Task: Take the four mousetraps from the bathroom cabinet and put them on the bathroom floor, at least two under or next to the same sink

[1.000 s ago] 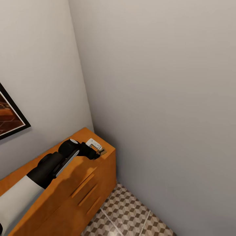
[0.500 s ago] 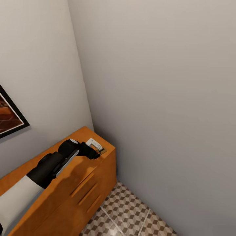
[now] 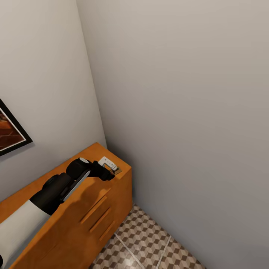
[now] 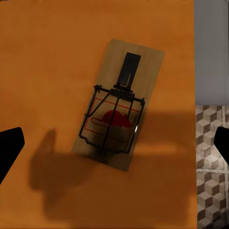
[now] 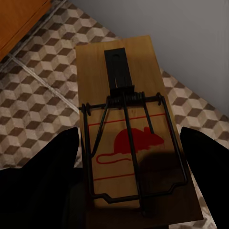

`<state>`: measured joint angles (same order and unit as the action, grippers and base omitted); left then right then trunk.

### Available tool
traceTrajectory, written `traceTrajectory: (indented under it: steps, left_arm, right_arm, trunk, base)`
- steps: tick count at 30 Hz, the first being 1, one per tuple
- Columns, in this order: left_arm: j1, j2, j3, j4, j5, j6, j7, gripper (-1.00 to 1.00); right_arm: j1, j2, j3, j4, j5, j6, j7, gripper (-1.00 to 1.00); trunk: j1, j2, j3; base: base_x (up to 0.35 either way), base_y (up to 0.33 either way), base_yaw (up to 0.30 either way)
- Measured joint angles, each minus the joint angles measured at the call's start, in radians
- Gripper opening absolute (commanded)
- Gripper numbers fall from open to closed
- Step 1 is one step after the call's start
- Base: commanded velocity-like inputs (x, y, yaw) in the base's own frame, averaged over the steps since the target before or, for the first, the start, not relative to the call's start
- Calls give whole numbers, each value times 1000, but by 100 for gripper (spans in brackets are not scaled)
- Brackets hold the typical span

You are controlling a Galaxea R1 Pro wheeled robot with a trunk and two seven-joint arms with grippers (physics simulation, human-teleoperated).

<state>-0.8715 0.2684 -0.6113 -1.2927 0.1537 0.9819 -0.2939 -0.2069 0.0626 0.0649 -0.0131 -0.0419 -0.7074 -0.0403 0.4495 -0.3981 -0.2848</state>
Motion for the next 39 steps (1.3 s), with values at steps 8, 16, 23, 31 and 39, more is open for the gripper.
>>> traceTrajectory:
  steps: [8,16,23,31,39]
  left_arm:
    - [-1,1,0,-14,0,0,0,100]
    - [0,1,0,-18,-2,0,0,100]
    - [-1,13,1,-23,-4,0,0,100]
    - [0,29,2,-24,-4,-1,0,100]
    - [-1,43,19,-27,-3,-11,0,100]
  right_arm:
    - [0,0,0,0,0,0,0,-100]
    - [0,0,0,0,0,0,0,-100]
    - [0,-1,0,0,0,0,0,-100]
    - [1,-1,0,0,0,0,0,-100]
    - [0,-1,0,0,0,0,0,-100]
  trunk:
    - [0,0,-8]
    - [0,0,-15]
    - [0,0,-22]
    - [0,0,-29]
    - [0,0,-37]
  base:
    - [0,0,0]
    - [0,0,0]
    - [0,0,0]
    - [0,0,0]
    - [0,0,0]
